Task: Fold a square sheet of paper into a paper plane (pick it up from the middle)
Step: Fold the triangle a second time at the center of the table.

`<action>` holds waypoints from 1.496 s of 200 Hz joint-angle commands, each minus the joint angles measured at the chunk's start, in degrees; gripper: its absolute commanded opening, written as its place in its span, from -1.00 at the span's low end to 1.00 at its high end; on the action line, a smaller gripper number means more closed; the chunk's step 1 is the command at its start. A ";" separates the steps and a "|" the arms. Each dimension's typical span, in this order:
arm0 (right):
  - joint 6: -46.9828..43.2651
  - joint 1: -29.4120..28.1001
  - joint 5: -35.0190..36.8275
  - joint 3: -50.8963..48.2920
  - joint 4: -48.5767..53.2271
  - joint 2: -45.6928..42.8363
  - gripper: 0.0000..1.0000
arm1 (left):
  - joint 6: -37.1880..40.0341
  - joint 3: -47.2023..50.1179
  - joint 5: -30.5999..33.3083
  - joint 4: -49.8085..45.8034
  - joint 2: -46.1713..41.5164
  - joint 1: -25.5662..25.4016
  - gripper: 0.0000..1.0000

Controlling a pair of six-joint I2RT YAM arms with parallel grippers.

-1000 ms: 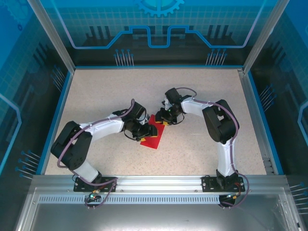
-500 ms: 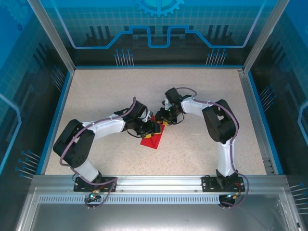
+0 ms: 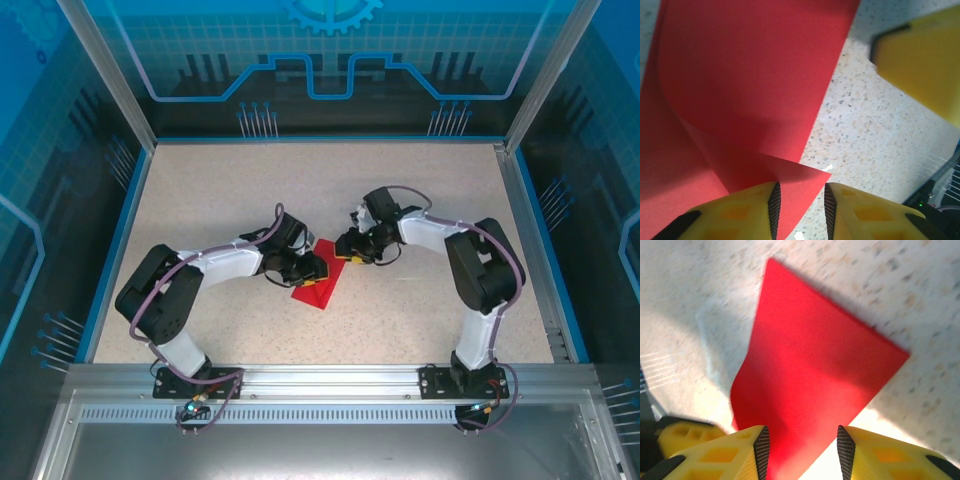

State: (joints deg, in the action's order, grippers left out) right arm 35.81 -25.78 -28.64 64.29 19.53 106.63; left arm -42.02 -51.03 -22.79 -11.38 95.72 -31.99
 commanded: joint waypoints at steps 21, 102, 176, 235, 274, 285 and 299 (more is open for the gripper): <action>-2.19 -1.65 -4.94 -4.60 -1.76 -5.00 -0.15 | -0.94 1.15 1.97 0.02 -0.67 0.09 -0.53; -1.76 -5.39 -8.09 -5.04 -3.05 -1.05 -0.29 | -0.80 1.24 1.95 -0.23 -0.98 0.10 -0.71; -2.28 -6.39 -9.15 -5.92 -3.71 -0.19 -0.49 | -0.86 1.26 1.87 -0.45 -1.06 0.09 -0.76; -1.51 -5.61 -6.88 -6.70 -4.05 -0.06 -0.82 | -1.15 1.23 1.14 -0.12 -1.59 0.08 -0.75; -2.74 -4.94 -4.88 -5.99 -2.68 0.54 -0.85 | -1.07 1.30 -1.67 2.37 -2.03 0.01 -0.69; -2.87 -4.81 -4.53 -5.81 -2.27 0.84 -0.85 | -1.02 1.04 -2.17 2.42 -1.63 0.02 -0.68; -3.12 -4.75 -3.93 -5.52 -1.80 1.20 -0.85 | -1.05 0.81 -2.82 2.75 -0.87 0.00 -0.68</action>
State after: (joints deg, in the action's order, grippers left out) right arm 34.00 -31.07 -33.85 58.26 15.88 106.06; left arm -42.59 -50.39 -22.98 -9.82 95.22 -31.99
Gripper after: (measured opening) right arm 0.077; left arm 0.157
